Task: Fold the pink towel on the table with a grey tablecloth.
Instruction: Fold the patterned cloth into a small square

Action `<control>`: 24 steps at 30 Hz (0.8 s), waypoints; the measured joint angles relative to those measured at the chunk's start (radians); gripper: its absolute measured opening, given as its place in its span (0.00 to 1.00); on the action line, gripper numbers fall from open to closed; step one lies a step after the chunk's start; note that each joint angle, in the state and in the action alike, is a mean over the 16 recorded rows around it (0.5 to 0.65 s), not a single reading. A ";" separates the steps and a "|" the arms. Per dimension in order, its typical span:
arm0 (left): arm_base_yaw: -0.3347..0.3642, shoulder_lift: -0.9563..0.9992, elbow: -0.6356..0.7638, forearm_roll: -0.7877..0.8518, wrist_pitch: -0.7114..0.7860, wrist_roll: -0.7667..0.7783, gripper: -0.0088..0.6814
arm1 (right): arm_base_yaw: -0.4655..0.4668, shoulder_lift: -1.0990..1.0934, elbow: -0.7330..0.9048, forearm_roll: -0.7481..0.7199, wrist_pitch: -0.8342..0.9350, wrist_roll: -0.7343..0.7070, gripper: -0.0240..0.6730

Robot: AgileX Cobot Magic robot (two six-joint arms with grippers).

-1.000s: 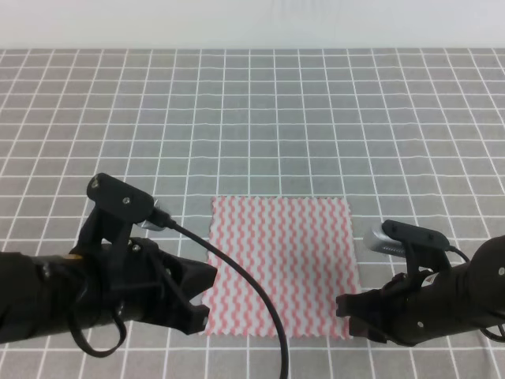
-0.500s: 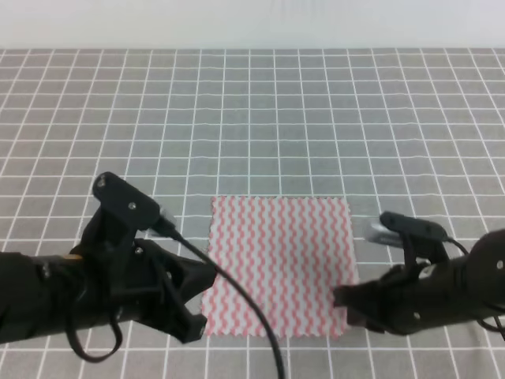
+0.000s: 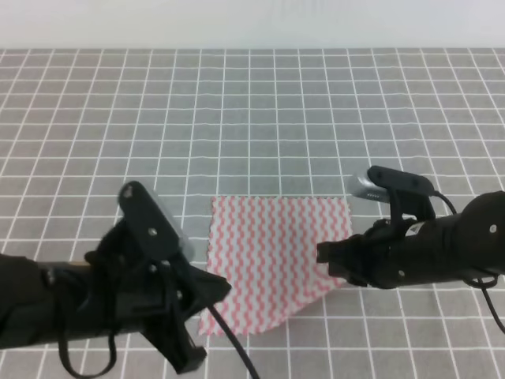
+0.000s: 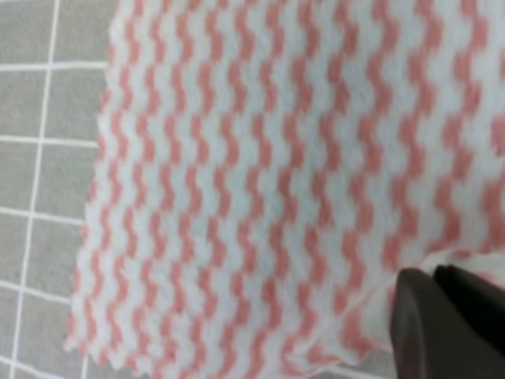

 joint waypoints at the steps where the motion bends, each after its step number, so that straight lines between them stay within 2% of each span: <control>1: -0.007 0.002 0.000 -0.004 0.000 0.010 0.01 | 0.000 0.003 -0.006 -0.001 -0.003 0.000 0.01; 11: -0.074 0.042 -0.001 -0.027 -0.041 0.089 0.03 | 0.000 0.050 -0.060 -0.015 -0.033 -0.002 0.01; 24: -0.087 0.107 -0.001 -0.028 -0.132 0.142 0.44 | -0.006 0.091 -0.115 -0.023 -0.051 -0.002 0.01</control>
